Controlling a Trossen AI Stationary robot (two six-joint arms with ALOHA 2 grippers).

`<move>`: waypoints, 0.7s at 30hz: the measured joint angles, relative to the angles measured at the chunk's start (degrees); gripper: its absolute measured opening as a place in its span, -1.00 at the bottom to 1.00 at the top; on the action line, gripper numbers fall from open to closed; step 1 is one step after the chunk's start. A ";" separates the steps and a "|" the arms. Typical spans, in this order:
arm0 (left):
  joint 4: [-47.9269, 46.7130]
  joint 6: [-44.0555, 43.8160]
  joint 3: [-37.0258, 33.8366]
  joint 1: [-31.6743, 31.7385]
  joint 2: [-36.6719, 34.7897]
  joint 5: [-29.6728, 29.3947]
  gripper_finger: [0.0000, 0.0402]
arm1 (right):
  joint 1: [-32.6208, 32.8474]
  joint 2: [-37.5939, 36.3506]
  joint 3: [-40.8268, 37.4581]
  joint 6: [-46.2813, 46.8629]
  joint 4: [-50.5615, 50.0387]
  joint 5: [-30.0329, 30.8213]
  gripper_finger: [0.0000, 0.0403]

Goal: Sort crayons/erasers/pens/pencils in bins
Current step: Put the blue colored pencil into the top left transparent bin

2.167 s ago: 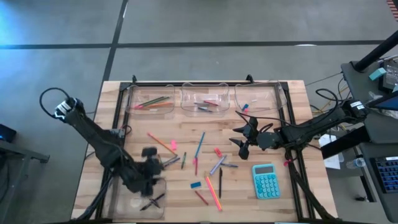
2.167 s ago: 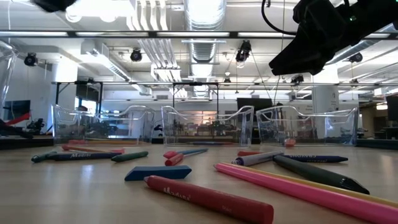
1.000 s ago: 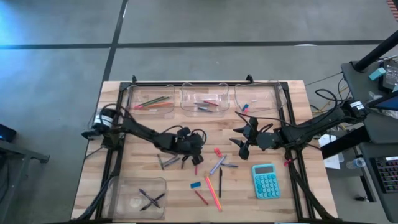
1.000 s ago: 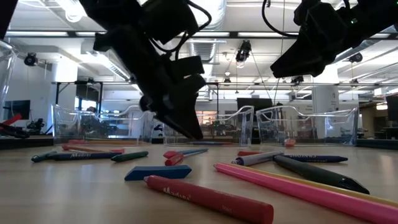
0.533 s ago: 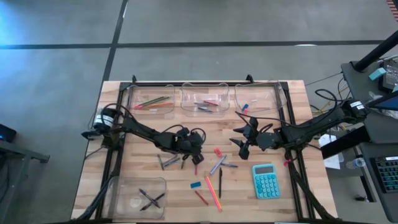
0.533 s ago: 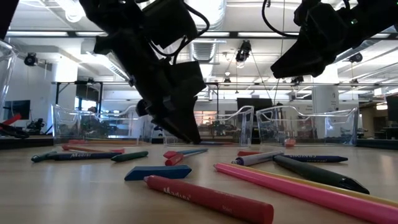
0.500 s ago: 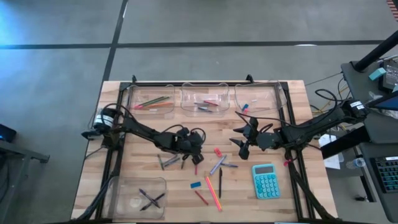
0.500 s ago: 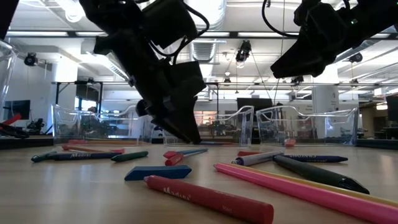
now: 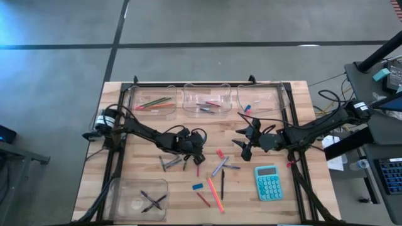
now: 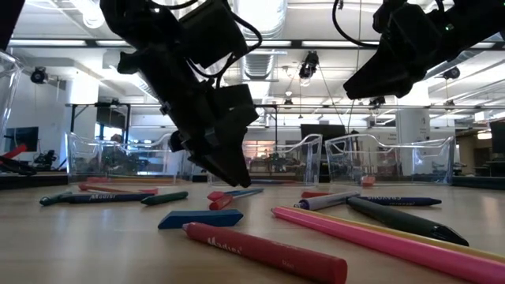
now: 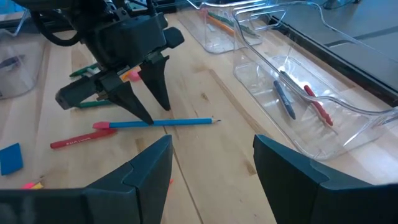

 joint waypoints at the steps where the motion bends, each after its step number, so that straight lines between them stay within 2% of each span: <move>1: 0.60 0.01 0.03 0.09 0.69 -0.08 -0.26 | 0.00 0.02 0.00 0.00 0.00 0.00 0.07; 12: 3.36 1.80 1.72 1.83 6.90 2.56 -0.29 | 0.00 0.02 -0.14 -0.14 0.01 0.07 0.07; 15: 3.46 1.94 1.70 1.85 6.94 1.83 -0.43 | 0.00 0.00 -0.20 -0.15 0.02 0.09 0.07; 21: 3.76 1.53 1.69 2.39 6.29 0.94 -0.88 | 0.00 0.01 -0.24 -0.15 0.01 0.11 0.07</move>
